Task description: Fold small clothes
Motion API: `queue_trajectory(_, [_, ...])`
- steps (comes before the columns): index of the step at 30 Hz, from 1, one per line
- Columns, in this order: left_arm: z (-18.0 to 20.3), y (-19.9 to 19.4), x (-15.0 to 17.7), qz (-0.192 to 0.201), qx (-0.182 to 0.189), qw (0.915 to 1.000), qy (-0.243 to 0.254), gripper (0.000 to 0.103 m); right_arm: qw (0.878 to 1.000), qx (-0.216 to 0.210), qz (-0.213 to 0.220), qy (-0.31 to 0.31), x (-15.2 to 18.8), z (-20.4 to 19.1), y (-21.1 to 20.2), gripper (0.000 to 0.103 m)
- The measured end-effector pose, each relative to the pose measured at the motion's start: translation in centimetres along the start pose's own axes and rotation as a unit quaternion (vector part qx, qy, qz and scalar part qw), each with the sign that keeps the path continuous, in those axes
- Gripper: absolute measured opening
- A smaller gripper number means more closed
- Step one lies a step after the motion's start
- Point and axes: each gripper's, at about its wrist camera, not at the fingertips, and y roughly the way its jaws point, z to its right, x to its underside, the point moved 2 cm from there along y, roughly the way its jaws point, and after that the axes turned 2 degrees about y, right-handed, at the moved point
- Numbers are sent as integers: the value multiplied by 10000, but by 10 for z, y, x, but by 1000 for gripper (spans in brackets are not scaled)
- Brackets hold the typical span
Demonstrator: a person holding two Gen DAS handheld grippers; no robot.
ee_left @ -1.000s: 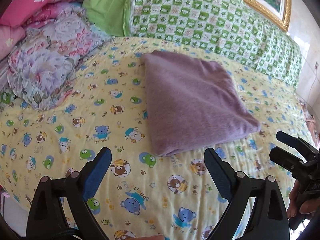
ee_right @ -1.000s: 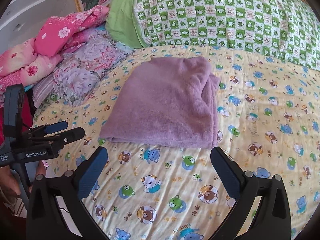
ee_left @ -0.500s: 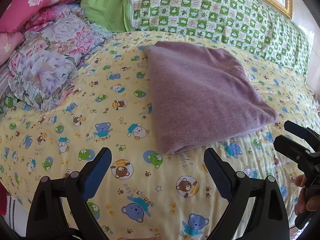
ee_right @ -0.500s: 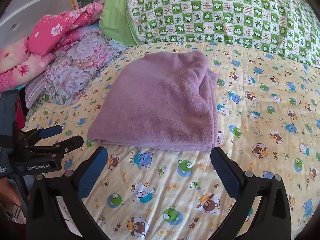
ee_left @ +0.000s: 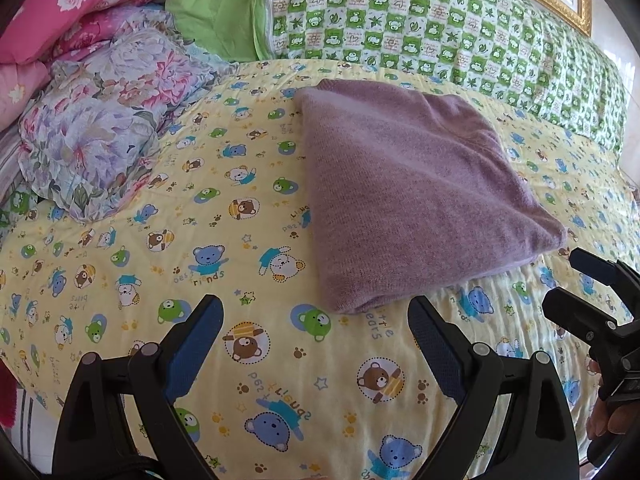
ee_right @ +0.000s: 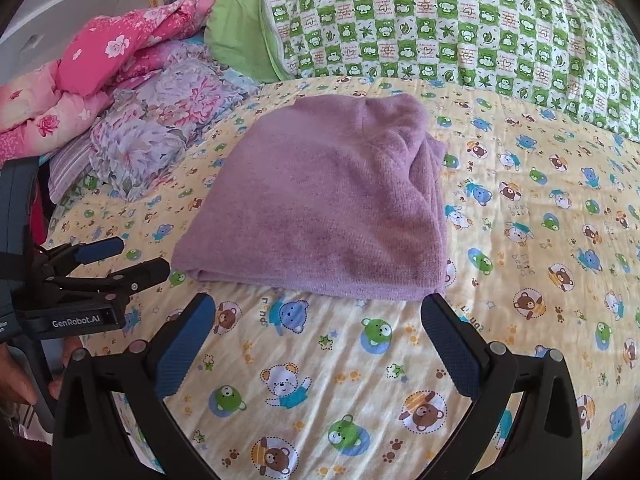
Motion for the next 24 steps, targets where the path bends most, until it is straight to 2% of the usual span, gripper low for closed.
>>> queue_trajectory(24, [3,-2,-2,31,17,10000,89,94,10000,-36,48,-65,-6,-5,-1,102])
